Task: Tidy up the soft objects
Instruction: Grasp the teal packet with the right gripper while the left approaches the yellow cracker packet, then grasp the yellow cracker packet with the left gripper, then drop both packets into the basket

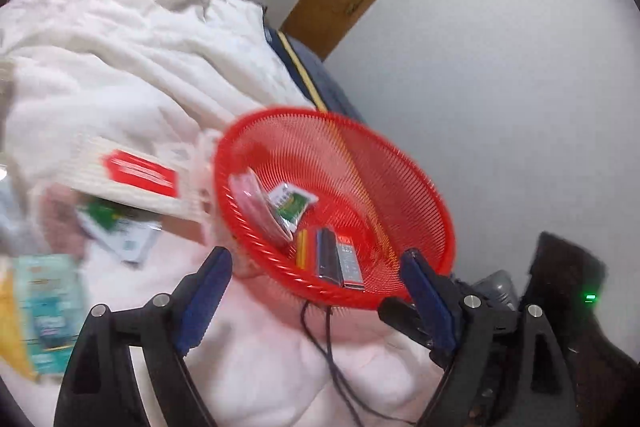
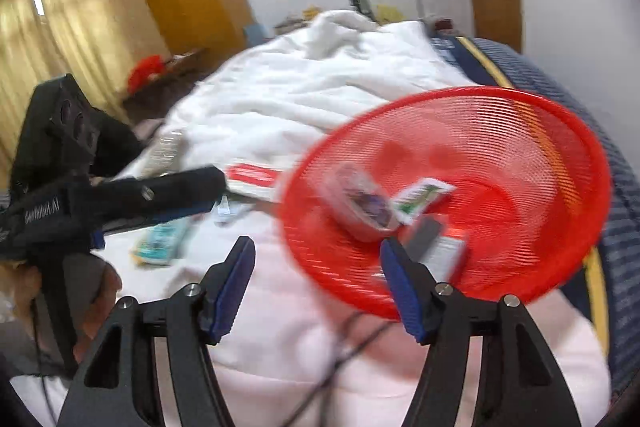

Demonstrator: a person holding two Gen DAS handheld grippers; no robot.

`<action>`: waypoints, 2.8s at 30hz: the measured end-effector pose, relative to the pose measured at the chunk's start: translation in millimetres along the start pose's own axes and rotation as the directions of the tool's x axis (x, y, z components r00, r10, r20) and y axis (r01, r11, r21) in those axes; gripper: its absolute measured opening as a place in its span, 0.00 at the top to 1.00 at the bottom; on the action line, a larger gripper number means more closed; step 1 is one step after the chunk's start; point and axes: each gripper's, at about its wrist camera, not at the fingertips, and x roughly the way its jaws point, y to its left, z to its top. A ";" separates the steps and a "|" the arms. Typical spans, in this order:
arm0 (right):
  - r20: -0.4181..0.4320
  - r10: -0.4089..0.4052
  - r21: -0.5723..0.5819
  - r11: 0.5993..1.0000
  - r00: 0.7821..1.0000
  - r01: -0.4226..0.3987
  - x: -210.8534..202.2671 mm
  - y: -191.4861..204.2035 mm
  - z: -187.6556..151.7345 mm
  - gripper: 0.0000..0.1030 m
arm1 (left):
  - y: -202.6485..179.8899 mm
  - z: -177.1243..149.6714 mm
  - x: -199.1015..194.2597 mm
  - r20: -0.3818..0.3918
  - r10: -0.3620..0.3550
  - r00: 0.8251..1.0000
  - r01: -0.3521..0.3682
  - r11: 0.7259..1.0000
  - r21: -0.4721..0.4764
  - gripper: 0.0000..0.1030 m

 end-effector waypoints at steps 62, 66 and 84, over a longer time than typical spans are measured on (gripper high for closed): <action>-0.185 0.214 0.043 0.977 0.959 -0.209 78.9 126.2 13.8 0.58 | 162.3 -42.9 -34.0 -0.193 0.370 0.909 -0.372 0.928 0.027 0.10; -0.175 0.220 0.056 0.975 0.960 -0.213 76.0 123.7 15.1 0.58 | 152.8 -54.3 -38.6 -0.133 0.410 0.902 -0.403 0.912 0.078 0.36; -0.050 0.112 0.088 0.990 0.992 -0.107 15.3 48.4 45.1 0.58 | 125.1 -51.5 -102.2 0.105 0.232 0.967 -0.239 0.969 0.064 0.49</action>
